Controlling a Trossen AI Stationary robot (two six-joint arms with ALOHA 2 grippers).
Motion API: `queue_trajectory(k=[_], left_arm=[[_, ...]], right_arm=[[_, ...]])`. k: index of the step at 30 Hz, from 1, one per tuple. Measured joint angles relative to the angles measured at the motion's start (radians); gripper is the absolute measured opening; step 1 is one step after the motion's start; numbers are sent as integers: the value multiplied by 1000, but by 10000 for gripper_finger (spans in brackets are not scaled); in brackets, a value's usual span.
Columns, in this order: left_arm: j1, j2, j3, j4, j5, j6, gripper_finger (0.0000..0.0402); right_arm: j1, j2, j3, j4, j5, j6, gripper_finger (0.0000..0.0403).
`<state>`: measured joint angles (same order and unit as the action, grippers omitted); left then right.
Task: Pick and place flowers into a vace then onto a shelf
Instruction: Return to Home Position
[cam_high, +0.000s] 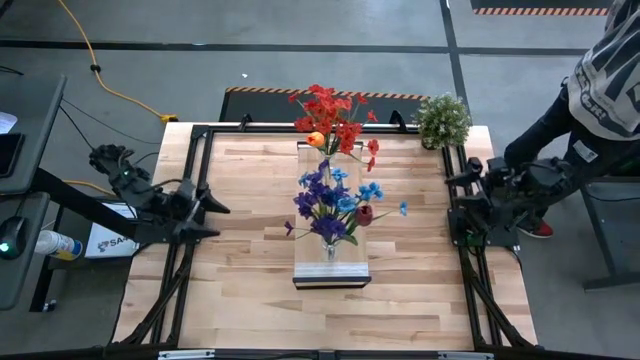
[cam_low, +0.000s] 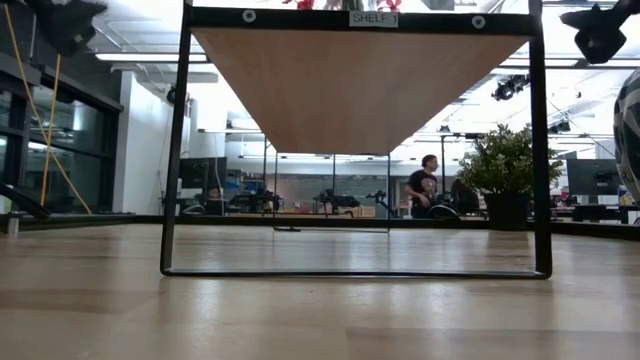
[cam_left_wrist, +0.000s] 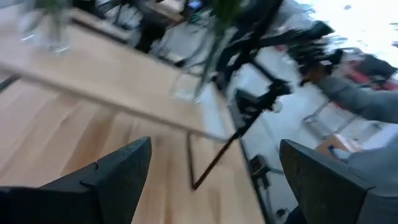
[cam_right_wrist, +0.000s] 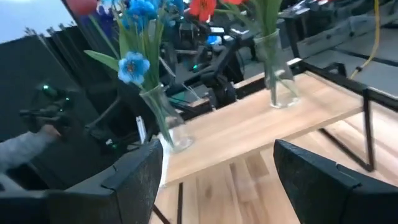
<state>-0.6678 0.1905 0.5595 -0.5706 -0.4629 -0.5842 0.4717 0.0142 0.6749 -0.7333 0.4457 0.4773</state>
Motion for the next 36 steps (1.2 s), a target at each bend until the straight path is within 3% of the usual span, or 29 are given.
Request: queue_trajectory(k=[4, 11, 18, 27, 30, 36], left_arm=[[0, 0, -54, 110, 54, 80, 385], [0, 0, -128, 126, 31, 40, 385], [0, -35, -215, 290, 64, 157, 385], [0, -59, -278, 287, 52, 174, 385], [0, -69, -278, 287, 1, 211, 385], [1, -187, -278, 236, -52, 287, 385]], right_arm=[[0, -8, -46, 60, -29, 0, 293], [0, -8, -93, 113, -35, -15, 293], [0, -9, -143, 208, -94, -77, 293], [0, -9, -179, 229, -58, -133, 293], [0, -9, -179, 234, -34, -176, 293], [0, -10, -179, 236, 0, -206, 293]])
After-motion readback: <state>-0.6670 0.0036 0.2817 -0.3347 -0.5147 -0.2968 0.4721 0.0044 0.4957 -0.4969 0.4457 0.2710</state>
